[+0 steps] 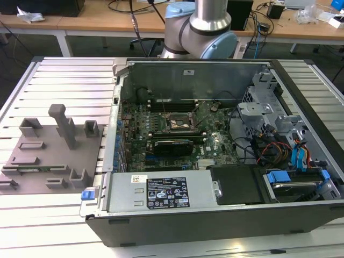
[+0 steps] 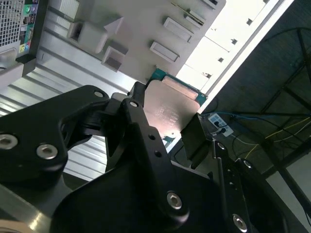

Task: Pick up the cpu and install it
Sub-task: 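Pick up the cpu and move it towards the insertion slot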

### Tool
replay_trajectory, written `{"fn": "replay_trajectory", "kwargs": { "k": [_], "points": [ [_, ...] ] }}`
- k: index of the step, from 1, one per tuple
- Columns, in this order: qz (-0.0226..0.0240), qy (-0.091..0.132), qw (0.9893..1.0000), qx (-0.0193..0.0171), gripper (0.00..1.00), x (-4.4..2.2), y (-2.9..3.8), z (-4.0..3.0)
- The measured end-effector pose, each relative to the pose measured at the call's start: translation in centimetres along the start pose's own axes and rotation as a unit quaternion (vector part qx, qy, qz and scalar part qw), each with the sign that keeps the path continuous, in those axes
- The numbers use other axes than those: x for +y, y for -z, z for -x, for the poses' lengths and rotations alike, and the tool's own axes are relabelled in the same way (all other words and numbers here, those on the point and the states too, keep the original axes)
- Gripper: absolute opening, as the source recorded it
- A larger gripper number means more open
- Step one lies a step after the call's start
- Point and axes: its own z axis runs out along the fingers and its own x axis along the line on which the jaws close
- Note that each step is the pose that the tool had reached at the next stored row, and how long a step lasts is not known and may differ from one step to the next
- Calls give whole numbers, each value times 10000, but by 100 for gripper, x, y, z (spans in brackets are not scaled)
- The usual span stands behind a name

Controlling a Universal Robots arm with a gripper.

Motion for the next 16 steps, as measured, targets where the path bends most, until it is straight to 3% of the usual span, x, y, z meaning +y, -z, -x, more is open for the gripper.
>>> {"fn": "replay_trajectory", "kwargs": {
  "k": [11, 16],
  "points": [
    [0, -1, 10000, 0, 55, -1, -4, 279],
    [1, 0, 10000, 0, 55, -1, -8, 532]
  ]
}}
